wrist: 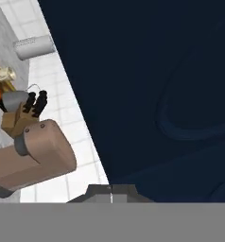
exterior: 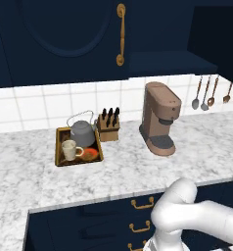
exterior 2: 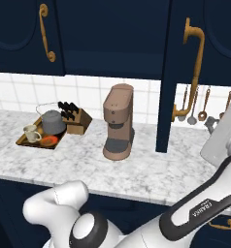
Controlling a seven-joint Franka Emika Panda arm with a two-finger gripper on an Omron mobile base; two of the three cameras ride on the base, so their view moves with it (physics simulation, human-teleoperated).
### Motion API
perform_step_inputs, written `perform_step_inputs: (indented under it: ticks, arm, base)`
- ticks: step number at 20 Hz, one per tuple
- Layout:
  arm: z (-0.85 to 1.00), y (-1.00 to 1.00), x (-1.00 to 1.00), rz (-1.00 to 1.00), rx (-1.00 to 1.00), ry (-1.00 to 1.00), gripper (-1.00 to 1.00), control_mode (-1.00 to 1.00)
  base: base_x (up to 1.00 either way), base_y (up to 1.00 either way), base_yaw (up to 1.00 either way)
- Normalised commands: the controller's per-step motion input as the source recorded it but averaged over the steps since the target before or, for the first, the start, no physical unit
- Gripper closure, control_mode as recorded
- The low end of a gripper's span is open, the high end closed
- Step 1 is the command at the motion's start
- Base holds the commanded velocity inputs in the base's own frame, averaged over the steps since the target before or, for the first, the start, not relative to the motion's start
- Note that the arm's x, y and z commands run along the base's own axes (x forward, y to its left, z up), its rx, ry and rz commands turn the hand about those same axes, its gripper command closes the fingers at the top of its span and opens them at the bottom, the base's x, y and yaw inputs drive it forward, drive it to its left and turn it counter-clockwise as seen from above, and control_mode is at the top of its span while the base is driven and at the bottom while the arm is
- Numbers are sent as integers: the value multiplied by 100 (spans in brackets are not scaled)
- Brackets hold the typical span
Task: Pick the kettle from the counter and place it on the tray. Then pick the mug from the cabinet and place it on the tray. Then close the cabinet doors.
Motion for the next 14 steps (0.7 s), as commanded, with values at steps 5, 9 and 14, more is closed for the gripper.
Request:
perform_step_inputs:
  ticks: [5,9,14]
  arm:
    - [56,29,39,10,5,0,100,-100]
    - [65,100,-1,0,-2,-5,100,-100]
    - [55,100,-6,0,-1,-22,100,-100]
  base:
    - [0,0,0]
    - [0,0,0]
    - [0,0,0]
